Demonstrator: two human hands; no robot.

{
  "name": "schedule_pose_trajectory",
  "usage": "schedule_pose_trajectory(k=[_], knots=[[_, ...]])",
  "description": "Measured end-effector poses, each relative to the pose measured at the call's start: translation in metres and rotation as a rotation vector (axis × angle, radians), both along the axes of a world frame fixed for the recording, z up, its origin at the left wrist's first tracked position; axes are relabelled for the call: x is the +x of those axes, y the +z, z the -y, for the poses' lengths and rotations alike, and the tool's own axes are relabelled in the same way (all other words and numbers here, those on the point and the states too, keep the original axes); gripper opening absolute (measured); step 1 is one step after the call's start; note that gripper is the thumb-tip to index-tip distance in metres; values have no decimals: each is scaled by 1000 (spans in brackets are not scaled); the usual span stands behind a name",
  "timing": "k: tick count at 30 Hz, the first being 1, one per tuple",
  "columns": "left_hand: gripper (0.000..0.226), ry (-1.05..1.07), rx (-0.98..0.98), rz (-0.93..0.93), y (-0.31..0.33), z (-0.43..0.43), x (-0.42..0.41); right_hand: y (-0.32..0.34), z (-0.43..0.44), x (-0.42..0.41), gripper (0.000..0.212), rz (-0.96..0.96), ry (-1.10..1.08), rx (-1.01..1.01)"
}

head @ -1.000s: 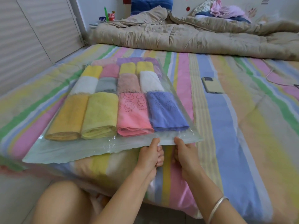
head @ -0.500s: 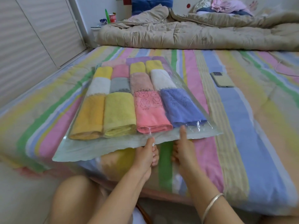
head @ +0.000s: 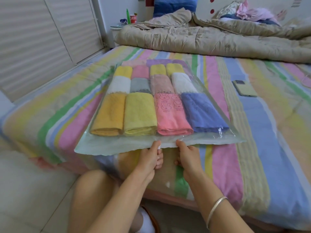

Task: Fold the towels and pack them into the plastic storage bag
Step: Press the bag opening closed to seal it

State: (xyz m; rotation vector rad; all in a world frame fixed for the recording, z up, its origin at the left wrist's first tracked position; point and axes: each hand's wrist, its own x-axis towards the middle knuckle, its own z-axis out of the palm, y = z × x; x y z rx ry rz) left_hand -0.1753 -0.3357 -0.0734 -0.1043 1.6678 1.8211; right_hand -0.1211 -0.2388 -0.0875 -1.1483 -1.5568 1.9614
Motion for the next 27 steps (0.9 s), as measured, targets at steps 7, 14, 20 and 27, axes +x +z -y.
schedule_pose_trajectory(k=[7,14,20,27], knots=[[42,17,-54,-78,-10,44,-25,1,6,0,34,3,-64,7],[39,39,-85,-98,-8,46,-24,6,60,-28,53,58,144,37],[44,75,-27,-64,-5,53,-25,-2,83,-47,42,98,191,99],[43,2,-34,-50,-7,79,-41,1,82,-48,40,119,112,118]])
